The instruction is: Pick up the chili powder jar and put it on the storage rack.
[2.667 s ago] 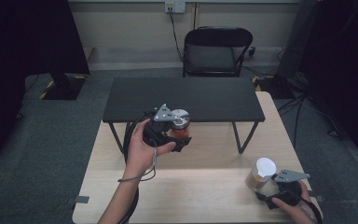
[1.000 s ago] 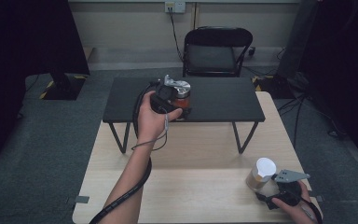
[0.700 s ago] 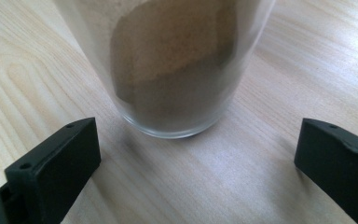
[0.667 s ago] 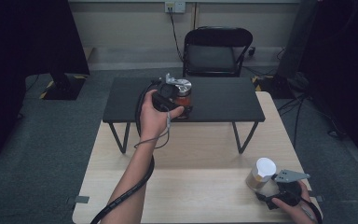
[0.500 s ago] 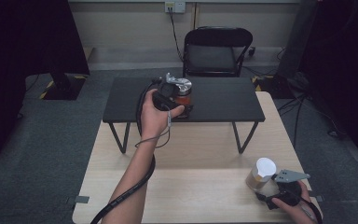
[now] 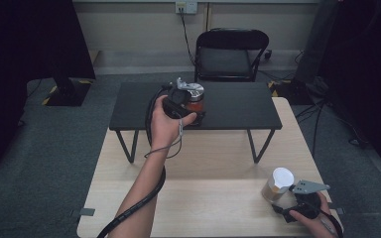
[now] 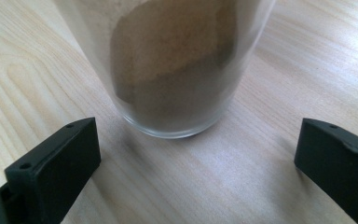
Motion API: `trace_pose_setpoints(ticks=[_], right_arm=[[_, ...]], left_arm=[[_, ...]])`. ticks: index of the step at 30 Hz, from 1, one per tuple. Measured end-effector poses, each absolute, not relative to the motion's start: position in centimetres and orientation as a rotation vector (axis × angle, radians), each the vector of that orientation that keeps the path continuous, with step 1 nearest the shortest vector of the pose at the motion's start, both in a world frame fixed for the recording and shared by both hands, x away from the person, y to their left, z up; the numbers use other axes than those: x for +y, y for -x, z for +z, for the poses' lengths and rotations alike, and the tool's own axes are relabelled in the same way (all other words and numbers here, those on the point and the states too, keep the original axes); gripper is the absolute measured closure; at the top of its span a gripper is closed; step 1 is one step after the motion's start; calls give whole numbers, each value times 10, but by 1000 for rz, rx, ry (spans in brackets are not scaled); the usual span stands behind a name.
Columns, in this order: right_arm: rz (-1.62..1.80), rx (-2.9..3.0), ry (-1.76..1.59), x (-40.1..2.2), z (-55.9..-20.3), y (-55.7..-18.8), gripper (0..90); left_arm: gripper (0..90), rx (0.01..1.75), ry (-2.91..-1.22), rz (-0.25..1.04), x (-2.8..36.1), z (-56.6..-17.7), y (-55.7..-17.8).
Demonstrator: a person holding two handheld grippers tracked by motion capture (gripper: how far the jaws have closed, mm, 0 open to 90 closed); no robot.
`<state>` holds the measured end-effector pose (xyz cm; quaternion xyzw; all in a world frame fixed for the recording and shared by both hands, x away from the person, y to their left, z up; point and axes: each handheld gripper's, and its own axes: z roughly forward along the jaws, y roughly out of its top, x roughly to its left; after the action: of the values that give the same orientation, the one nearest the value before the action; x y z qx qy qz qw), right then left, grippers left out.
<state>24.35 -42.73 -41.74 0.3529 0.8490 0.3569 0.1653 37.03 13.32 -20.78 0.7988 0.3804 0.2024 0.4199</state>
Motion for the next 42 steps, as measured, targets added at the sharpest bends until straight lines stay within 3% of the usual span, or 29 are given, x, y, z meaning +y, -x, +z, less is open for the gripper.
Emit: trace_pose_setpoints(ticks=[7,17,42], right_arm=[[1017,2418,-1005,-427,-417,-243,0],[1017,2418,-1005,-427,-417,-243,0],[1016,2418,-1005,-427,-417,-243,0]], left_arm=[[117,989,-1983,508,135,-208,-365],[18,958,-1957,502,142,-213,-354],[30,867,-1963,511,155,-223,-323]])
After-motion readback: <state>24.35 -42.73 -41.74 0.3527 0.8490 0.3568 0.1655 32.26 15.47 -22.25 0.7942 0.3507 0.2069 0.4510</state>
